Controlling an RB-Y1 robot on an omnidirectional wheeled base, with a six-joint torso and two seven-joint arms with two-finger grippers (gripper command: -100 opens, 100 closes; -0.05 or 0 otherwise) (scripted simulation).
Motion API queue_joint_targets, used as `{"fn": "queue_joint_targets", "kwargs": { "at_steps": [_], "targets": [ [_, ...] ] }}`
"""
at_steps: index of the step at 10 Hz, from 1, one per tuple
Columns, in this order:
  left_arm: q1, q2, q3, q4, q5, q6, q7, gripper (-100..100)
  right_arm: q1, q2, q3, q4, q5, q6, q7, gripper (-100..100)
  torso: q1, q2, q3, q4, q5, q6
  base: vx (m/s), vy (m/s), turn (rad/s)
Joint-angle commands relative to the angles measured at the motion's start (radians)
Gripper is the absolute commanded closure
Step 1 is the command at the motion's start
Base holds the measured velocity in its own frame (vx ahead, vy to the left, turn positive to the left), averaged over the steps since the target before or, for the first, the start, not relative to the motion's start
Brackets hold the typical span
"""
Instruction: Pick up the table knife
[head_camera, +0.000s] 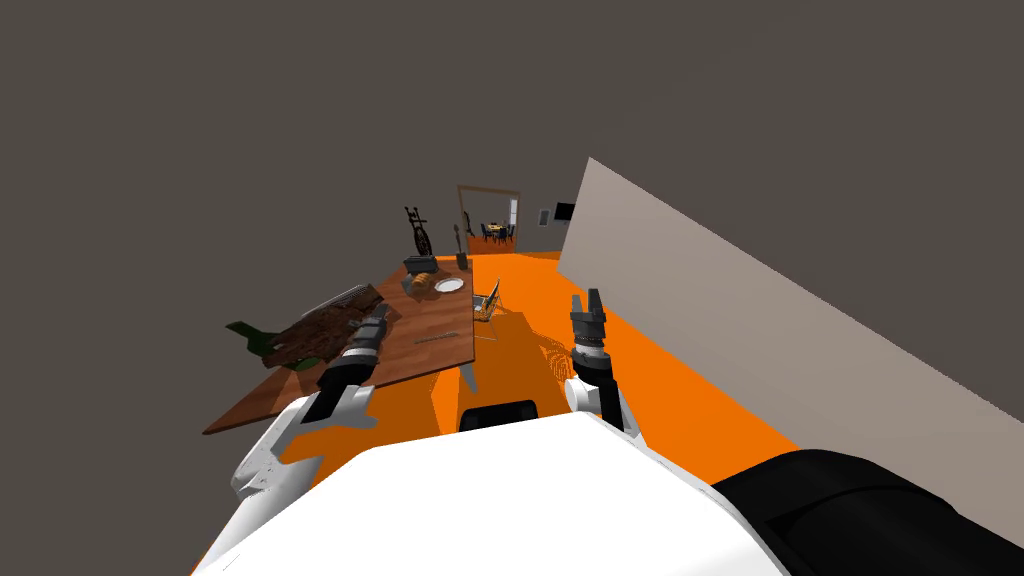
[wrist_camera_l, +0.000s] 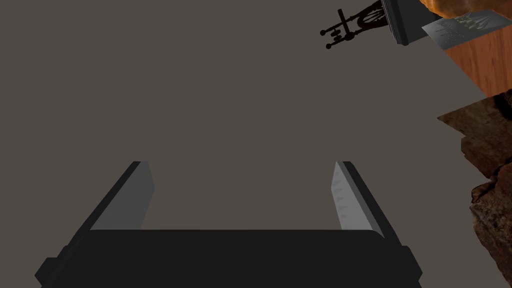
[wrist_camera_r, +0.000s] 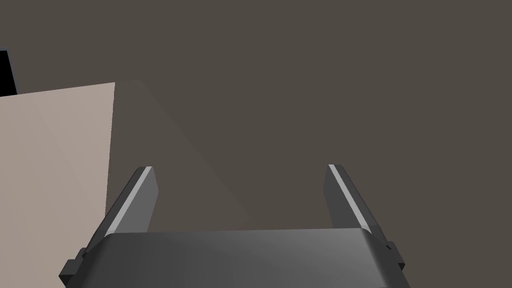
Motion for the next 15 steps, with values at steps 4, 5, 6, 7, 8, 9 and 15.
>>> {"fn": "queue_joint_targets", "kwargs": {
  "at_steps": [4, 5, 6, 7, 8, 9, 15],
  "targets": [
    [-0.042, 0.040, 0.053, 0.126, 0.002, 0.103, -0.041, -100, 0.000, 0.000, 0.000, 0.000, 0.000, 0.000, 0.000, 0, -0.002, -0.002, -0.001, 0.000, 0.000, 0.000, 0.078, -0.124, 0.008],
    [-0.064, 0.060, 0.078, 0.167, 0.004, 0.139, -0.062, -100, 0.000, 0.000, 0.000, 0.000, 0.000, 0.000, 0.000, 0, -0.001, -0.002, -0.001, -0.001, 0.000, 0.000, 0.108, -0.113, 0.006],
    [-0.064, 0.060, 0.078, 0.190, 0.004, 0.147, -0.062, -100, 0.000, 0.000, 0.000, 0.000, 0.000, 0.000, 0.000, 0, 0.000, -0.004, -0.002, -0.001, 0.000, 0.000, 0.104, -0.098, 0.007],
    [-0.085, 0.079, 0.102, 0.224, 0.006, 0.184, -0.084, -100, 0.000, 0.000, 0.000, 0.000, 0.000, 0.000, 0.000, 0, 0.000, -0.003, -0.002, -0.001, 0.000, 0.000, 0.110, -0.147, 0.000],
    [-0.085, 0.079, 0.102, 0.252, 0.006, 0.191, -0.084, -100, 0.000, 0.000, 0.000, 0.000, 0.000, 0.000, 0.000, 0, -0.002, -0.004, -0.002, -0.001, 0.000, 0.000, 0.076, -0.120, 0.015],
    [-0.085, 0.079, 0.102, 0.255, 0.006, 0.191, -0.084, -100, 0.000, 0.000, 0.000, 0.000, 0.000, 0.000, 0.000, 0, -0.001, -0.002, -0.001, -0.001, 0.000, 0.000, 0.018, -0.037, 0.005],
    [-0.144, 0.137, 0.172, 0.455, 0.016, 0.321, -0.155, -100, 0.000, 0.000, 0.000, 0.000, 0.000, 0.000, 0.000, 0, 0.000, -0.004, -0.002, -0.001, 0.000, 0.000, 0.097, -0.095, 0.004]
  ]
}}
